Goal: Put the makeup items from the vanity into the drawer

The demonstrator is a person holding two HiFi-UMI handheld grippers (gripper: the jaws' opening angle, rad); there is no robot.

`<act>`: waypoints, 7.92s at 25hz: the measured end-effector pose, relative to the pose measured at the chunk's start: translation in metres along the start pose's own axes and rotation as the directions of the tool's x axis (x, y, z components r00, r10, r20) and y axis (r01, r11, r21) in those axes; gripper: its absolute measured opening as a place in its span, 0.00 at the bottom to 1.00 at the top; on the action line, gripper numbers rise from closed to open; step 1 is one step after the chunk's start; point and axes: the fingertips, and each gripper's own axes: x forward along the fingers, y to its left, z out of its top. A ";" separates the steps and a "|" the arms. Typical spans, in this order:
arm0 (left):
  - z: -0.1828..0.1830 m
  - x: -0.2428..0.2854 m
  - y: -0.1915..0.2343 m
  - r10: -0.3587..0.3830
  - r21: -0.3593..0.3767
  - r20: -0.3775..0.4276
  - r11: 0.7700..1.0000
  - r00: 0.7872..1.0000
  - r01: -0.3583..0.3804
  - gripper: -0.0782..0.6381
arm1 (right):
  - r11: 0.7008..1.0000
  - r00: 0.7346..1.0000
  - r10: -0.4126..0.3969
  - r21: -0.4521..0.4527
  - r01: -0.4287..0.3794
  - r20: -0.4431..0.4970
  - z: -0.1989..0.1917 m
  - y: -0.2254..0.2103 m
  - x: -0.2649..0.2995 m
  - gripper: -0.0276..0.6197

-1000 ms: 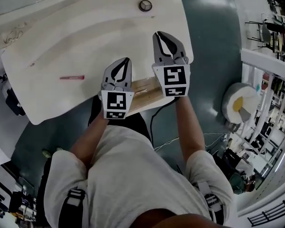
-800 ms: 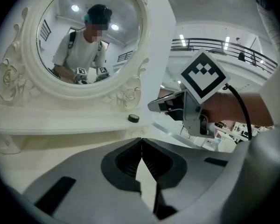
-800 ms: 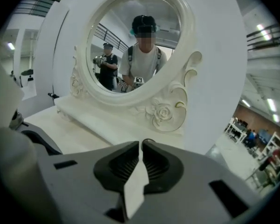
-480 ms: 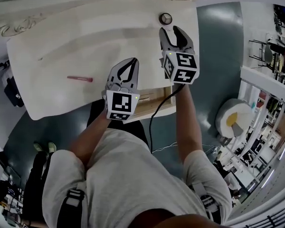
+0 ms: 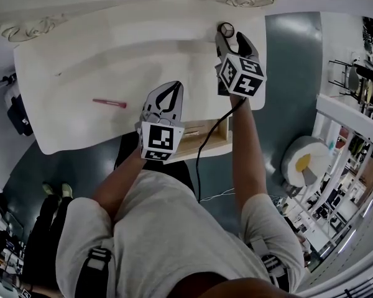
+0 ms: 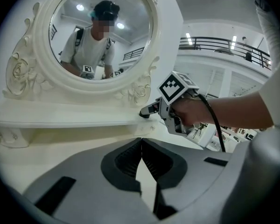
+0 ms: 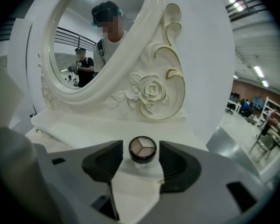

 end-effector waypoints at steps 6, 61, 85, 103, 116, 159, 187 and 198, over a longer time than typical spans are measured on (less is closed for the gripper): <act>-0.007 -0.003 0.003 0.007 -0.003 -0.012 1.000 1.000 -0.007 0.12 | 0.998 0.999 -0.038 -0.042 0.037 -0.036 -0.005 -0.004 0.015 0.41; -0.060 -0.087 -0.114 0.115 0.073 0.046 0.990 0.992 -0.118 0.12 | 0.969 0.969 0.214 -0.155 -0.194 0.121 -0.083 0.051 -0.164 0.39; -0.149 -0.103 -0.153 0.070 0.166 -0.128 0.985 0.989 -0.048 0.12 | 0.799 0.847 0.528 -0.300 -0.521 -0.065 -0.238 0.092 -0.241 0.39; -0.197 -0.101 -0.147 0.101 0.093 -0.199 0.992 0.975 -0.084 0.12 | 0.708 0.766 0.599 -0.294 -0.642 -0.233 -0.318 0.121 -0.219 0.39; -0.227 -0.129 -0.112 0.184 0.002 -0.223 0.982 0.957 -0.189 0.12 | 0.612 0.695 0.583 -0.335 -0.716 -0.421 -0.363 0.162 -0.177 0.39; -0.170 -0.150 -0.090 0.190 0.210 -0.232 0.967 0.954 -0.141 0.12 | 0.680 0.739 0.561 -0.302 -0.668 -0.373 -0.326 0.157 -0.206 0.07; -0.099 -0.138 0.013 0.013 0.495 -0.389 0.846 0.921 0.198 0.12 | 0.787 0.799 0.595 -0.140 -0.601 -0.089 -0.156 0.250 -0.216 0.07; -0.104 -0.134 0.066 0.008 0.577 -0.560 0.722 0.829 0.383 0.12 | 0.827 0.828 0.554 -0.062 -0.559 -0.088 -0.153 0.250 -0.196 0.07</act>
